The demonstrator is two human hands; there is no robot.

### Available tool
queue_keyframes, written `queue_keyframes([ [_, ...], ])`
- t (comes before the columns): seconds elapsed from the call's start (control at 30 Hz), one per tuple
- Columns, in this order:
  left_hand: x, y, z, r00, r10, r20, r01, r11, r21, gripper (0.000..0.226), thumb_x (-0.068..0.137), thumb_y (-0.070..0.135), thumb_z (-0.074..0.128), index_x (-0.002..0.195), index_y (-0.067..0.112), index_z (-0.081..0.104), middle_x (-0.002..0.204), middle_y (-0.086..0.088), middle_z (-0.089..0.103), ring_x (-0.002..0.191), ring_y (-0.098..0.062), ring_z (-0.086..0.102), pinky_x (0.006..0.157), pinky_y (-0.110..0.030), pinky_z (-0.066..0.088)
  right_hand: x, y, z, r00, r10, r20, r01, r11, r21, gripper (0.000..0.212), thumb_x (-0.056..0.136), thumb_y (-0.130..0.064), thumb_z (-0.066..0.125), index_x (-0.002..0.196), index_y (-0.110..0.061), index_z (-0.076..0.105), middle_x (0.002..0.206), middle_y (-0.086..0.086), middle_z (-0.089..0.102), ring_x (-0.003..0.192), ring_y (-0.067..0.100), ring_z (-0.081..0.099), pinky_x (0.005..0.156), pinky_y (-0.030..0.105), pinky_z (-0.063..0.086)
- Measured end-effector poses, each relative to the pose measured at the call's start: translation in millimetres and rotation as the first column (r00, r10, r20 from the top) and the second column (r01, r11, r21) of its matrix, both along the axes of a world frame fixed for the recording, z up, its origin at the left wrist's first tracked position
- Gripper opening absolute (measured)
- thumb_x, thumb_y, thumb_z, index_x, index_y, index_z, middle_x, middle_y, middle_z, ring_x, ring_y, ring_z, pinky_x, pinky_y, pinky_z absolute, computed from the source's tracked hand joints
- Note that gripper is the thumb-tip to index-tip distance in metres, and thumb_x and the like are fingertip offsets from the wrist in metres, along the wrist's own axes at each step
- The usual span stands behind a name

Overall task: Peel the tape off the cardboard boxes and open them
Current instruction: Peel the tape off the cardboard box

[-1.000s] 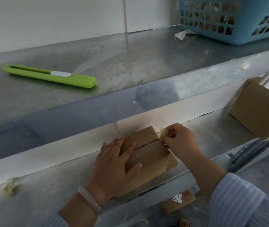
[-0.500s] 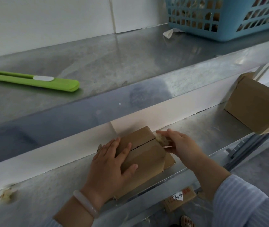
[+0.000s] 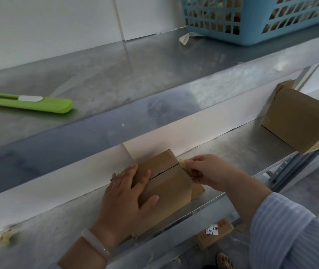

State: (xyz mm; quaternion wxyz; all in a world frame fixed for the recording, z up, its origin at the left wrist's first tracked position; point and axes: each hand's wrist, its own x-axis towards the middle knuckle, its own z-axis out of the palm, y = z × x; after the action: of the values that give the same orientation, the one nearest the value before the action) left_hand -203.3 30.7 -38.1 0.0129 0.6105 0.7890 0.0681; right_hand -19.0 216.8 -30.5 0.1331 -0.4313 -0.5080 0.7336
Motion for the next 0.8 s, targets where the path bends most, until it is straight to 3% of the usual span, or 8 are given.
queue_keyframes([
  [0.1,1,-1,-1,1.0,0.0,-0.01,0.0,1.0,-0.009,0.073,0.088,0.076,0.014,0.145,0.037,0.036,0.153,-0.004,0.033,0.141,-0.023,0.03,0.112,-0.039,0.019,-3,-1,-5,1.0,-0.027,-0.01,0.026,0.999,-0.024,0.018,0.098,-0.012,0.056,0.103,0.003,0.064,0.092,0.018,0.067,0.079,0.024,0.065,0.072,0.033,0.058],
  [0.2,0,-1,-1,1.0,-0.002,-0.015,0.002,1.0,-0.009,0.074,0.086,0.078,0.011,0.146,0.039,0.032,0.155,-0.003,0.03,0.143,-0.022,0.027,0.114,-0.039,0.015,-4,-2,-7,1.0,-0.029,0.006,0.029,0.998,0.053,0.014,0.098,-0.013,0.056,0.097,-0.004,0.066,0.092,0.015,0.069,0.082,0.023,0.066,0.075,0.033,0.059],
  [0.3,0,-1,1,1.0,0.003,-0.008,-0.003,1.0,-0.017,0.072,0.088,0.076,0.015,0.144,0.036,0.039,0.152,-0.005,0.036,0.139,-0.024,0.034,0.11,-0.041,0.025,-7,-4,-8,0.995,-0.03,0.095,0.001,0.958,0.287,0.016,0.098,-0.016,0.056,0.086,-0.014,0.065,0.082,0.004,0.067,0.073,0.013,0.065,0.068,0.024,0.056],
  [0.37,1,0,2,1.0,0.004,-0.002,-0.004,1.0,-0.018,0.071,0.089,0.074,0.018,0.142,0.034,0.044,0.149,-0.006,0.041,0.135,-0.026,0.04,0.107,-0.043,0.032,-8,-5,-8,0.98,-0.029,0.199,-0.069,0.88,0.471,0.019,0.098,-0.019,0.055,0.08,-0.021,0.061,0.078,-0.003,0.065,0.07,0.008,0.063,0.063,0.019,0.05],
  [0.47,1,-1,1,1.0,0.003,-0.009,-0.003,1.0,-0.014,0.07,0.089,0.074,0.019,0.143,0.035,0.042,0.15,-0.005,0.038,0.137,-0.025,0.038,0.108,-0.041,0.029,-11,-6,-13,0.945,-0.077,0.317,-0.155,0.751,0.642,0.019,0.098,-0.019,0.054,0.08,-0.027,0.057,0.081,-0.008,0.064,0.077,0.009,0.06,0.067,0.021,0.046],
  [0.8,1,-1,-2,1.0,0.003,0.004,-0.003,1.0,0.001,0.072,0.088,0.076,0.016,0.145,0.037,0.037,0.154,-0.003,0.033,0.141,-0.023,0.031,0.114,-0.045,0.024,-15,-6,-25,0.912,-0.071,0.405,-0.264,0.653,0.71,0.014,0.1,-0.016,0.049,0.089,-0.022,0.057,0.088,-0.005,0.061,0.075,0.001,0.052,0.061,0.011,0.037],
])
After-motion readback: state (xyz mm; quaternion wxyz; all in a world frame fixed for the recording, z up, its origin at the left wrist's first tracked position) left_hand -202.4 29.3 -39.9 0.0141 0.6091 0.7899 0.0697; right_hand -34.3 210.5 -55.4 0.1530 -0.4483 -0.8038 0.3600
